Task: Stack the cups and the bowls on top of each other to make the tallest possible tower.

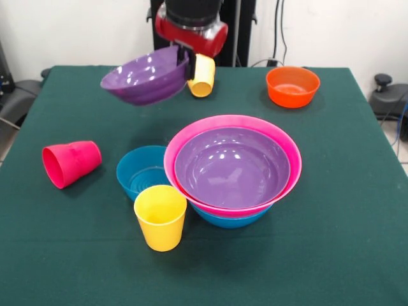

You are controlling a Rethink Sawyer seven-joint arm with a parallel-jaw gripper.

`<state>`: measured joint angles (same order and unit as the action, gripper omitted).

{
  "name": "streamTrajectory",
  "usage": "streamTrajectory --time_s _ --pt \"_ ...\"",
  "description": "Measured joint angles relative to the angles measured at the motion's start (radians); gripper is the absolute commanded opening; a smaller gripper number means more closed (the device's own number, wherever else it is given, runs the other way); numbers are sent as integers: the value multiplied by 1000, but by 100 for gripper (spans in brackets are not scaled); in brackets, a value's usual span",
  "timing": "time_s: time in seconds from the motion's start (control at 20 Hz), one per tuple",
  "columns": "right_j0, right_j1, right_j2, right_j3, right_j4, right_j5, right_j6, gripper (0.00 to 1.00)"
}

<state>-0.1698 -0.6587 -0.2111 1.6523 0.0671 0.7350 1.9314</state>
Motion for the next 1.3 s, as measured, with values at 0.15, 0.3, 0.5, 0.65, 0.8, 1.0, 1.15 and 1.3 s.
streamTrajectory --time_s 0.15,0.3,0.5,0.65,0.8,1.0,1.15,1.3 --pt "0 -32 0 0 0 62 0 0" --pt "2 -57 1 -7 2 124 0 0" --pt "9 -63 1 -31 7 163 0 0" --pt "23 -50 1 -77 14 179 0 0" --pt "39 -29 2 -129 26 180 4 0" --pt "63 22 3 -230 48 180 5 0" --pt "71 61 4 -293 63 181 5 0" --pt "78 106 4 -357 83 183 10 0"
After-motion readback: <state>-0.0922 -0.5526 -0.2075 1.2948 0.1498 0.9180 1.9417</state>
